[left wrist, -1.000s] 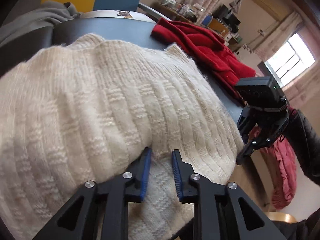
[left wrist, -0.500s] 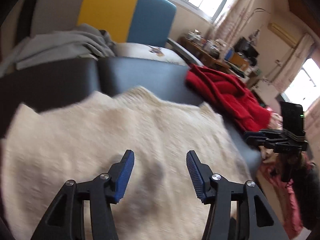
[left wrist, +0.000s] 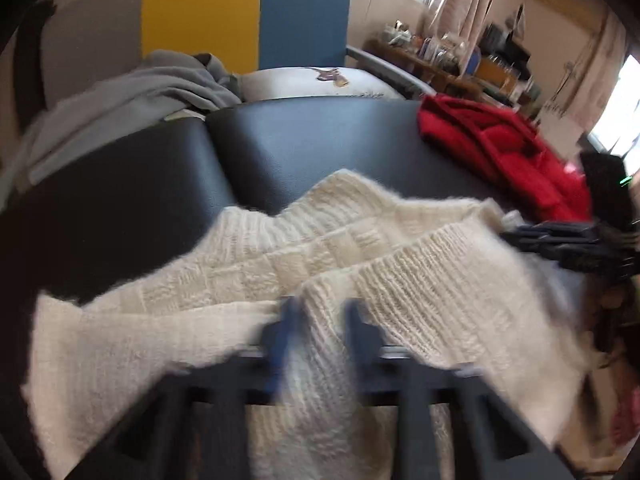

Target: Fold clothes

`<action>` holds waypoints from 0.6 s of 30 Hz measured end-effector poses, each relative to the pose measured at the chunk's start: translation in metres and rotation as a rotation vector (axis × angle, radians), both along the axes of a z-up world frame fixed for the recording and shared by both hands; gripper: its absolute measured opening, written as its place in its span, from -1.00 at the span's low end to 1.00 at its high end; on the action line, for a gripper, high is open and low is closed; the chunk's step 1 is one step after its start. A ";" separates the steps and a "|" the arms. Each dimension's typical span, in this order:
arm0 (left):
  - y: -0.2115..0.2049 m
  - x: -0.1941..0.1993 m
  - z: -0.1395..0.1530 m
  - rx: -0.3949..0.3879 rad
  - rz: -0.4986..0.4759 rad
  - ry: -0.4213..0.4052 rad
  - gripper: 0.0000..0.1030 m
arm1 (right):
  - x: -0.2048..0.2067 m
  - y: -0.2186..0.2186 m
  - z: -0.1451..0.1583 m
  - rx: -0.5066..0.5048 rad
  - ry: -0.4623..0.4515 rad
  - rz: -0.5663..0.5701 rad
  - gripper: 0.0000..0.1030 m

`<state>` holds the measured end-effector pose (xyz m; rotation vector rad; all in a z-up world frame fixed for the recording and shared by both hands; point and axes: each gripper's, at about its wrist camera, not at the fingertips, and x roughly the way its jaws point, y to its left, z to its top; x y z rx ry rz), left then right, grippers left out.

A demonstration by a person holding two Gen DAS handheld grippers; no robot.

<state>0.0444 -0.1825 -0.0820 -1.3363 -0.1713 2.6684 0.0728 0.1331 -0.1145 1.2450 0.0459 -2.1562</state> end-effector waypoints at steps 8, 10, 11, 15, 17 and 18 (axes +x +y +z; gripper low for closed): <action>-0.007 0.008 0.019 0.066 0.180 0.145 -0.88 | 0.012 -0.008 0.019 0.124 0.163 -0.041 -0.88; -0.001 -0.005 -0.004 0.046 0.181 0.086 -0.86 | 0.007 -0.009 0.005 0.157 0.148 -0.073 -0.88; -0.001 -0.009 -0.013 0.053 0.188 0.066 -0.84 | 0.005 -0.009 -0.002 0.164 0.139 -0.091 -0.88; -0.011 -0.010 -0.023 0.164 0.217 0.037 -0.81 | 0.006 0.002 -0.013 0.092 0.137 -0.170 -0.85; -0.018 -0.006 -0.021 0.222 0.229 0.032 -0.81 | 0.009 -0.001 -0.013 0.104 0.160 -0.166 -0.81; -0.021 -0.001 -0.017 0.242 0.240 0.033 -0.80 | 0.010 -0.003 -0.010 0.127 0.166 -0.165 -0.78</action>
